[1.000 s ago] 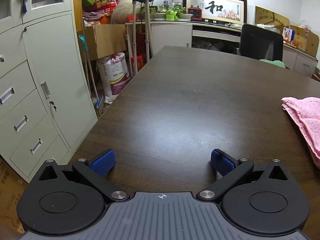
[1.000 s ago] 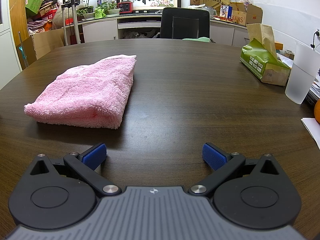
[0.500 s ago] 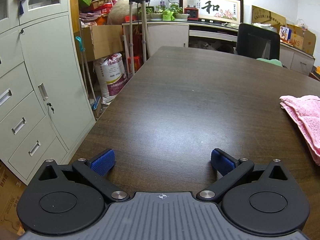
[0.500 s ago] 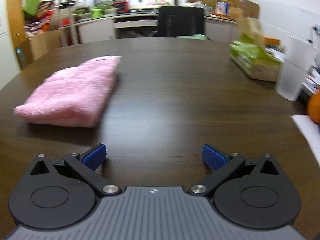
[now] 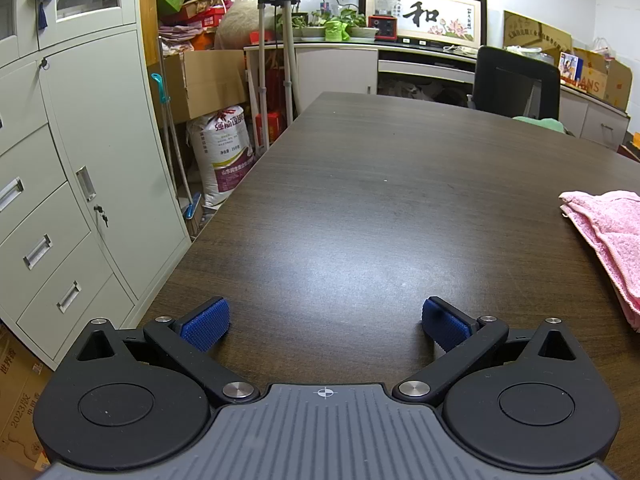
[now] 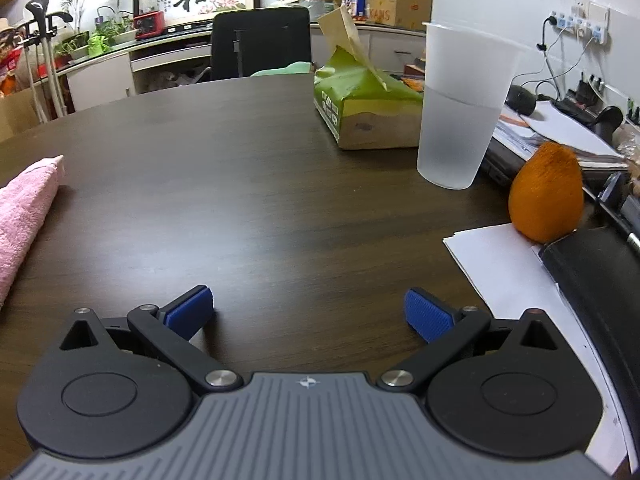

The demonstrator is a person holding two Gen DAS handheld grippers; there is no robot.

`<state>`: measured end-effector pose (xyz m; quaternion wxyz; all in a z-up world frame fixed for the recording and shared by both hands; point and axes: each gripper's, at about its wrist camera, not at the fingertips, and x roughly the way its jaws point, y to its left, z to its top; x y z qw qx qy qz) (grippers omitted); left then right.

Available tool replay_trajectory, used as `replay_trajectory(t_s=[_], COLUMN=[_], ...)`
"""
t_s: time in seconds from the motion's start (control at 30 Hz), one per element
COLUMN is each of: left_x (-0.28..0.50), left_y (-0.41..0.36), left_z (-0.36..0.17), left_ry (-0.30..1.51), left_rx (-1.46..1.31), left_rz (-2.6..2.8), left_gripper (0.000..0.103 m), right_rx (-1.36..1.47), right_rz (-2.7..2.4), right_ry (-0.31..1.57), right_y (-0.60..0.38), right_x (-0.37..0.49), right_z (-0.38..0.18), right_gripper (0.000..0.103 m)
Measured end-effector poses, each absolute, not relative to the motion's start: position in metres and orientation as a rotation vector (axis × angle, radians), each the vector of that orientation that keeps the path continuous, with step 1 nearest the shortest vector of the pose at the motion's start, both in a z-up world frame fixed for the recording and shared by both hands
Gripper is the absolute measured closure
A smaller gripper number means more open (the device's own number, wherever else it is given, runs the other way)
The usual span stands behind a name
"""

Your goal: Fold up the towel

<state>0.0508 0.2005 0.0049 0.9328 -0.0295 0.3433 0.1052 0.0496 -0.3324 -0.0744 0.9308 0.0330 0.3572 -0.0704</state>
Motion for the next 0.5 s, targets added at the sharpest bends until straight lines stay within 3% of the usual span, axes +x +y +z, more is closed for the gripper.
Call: replay_trajectory(t_s=[0.5], left_x=[0.051], left_y=[0.201], left_z=[0.005], left_ry=[0.702], left_rx=[-0.063], left_rz=[0.220], left_gripper=[0.000], right_rx=[0.035], right_rz=[-0.046], right_ry=[0.717], right_y=[-0.343], right_x=[0.049], right_z=[-0.072], right_gripper=[0.000])
